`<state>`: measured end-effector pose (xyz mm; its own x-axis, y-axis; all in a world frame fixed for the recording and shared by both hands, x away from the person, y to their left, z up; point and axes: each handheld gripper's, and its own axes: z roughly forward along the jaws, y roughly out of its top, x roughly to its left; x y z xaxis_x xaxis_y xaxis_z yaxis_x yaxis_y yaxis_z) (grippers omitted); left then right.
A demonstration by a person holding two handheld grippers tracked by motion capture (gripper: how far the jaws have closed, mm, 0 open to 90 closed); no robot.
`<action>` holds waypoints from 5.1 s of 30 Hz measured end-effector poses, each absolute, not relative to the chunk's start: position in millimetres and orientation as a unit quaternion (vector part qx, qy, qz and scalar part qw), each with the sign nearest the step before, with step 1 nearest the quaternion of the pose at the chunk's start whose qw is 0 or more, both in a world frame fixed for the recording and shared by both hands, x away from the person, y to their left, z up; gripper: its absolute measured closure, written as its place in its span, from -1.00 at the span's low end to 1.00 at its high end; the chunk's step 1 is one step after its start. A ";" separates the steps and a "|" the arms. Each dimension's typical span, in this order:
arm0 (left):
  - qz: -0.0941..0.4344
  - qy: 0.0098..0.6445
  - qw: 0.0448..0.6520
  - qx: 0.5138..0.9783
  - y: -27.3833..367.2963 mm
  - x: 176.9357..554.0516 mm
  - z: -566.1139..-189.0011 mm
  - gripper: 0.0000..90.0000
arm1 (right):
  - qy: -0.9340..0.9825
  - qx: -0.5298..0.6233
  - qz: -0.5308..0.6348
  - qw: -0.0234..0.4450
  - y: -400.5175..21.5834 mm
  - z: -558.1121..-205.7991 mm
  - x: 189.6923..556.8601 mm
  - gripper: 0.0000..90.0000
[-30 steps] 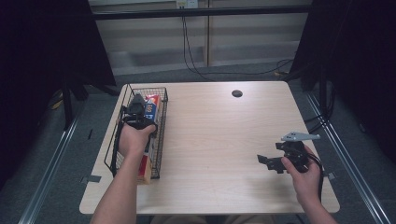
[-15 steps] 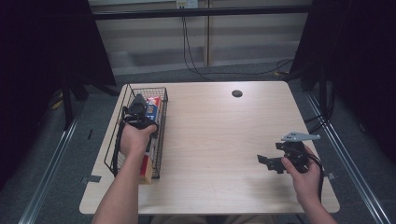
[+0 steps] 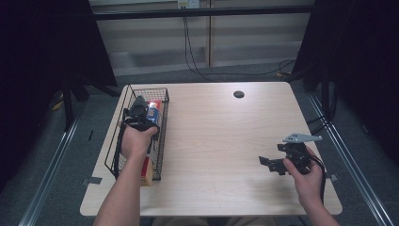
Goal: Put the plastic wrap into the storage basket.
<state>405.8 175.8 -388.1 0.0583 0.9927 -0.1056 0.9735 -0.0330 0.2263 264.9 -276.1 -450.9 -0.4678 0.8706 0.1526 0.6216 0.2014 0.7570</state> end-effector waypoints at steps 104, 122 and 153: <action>0.042 0.653 0.202 0.728 186.2 393.6 -364.4 -0.81 | 0.766 0.483 0.394 0.158 -266.3 -450.8 268.2 -0.88; 0.047 0.603 0.255 0.754 172.1 378.8 -354.4 -0.82 | 0.767 0.484 0.393 0.156 -266.7 -451.0 267.4 -0.88; 0.026 0.508 0.287 0.812 128.6 352.6 -350.1 -0.81 | 0.771 0.479 0.392 0.152 -264.4 -451.8 267.4 -0.87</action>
<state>352.6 128.6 -350.1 0.4829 0.8395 -0.2493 0.8093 -0.3190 0.4933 267.4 -264.4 -451.8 -0.4950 0.8573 0.1416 0.6199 0.2342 0.7489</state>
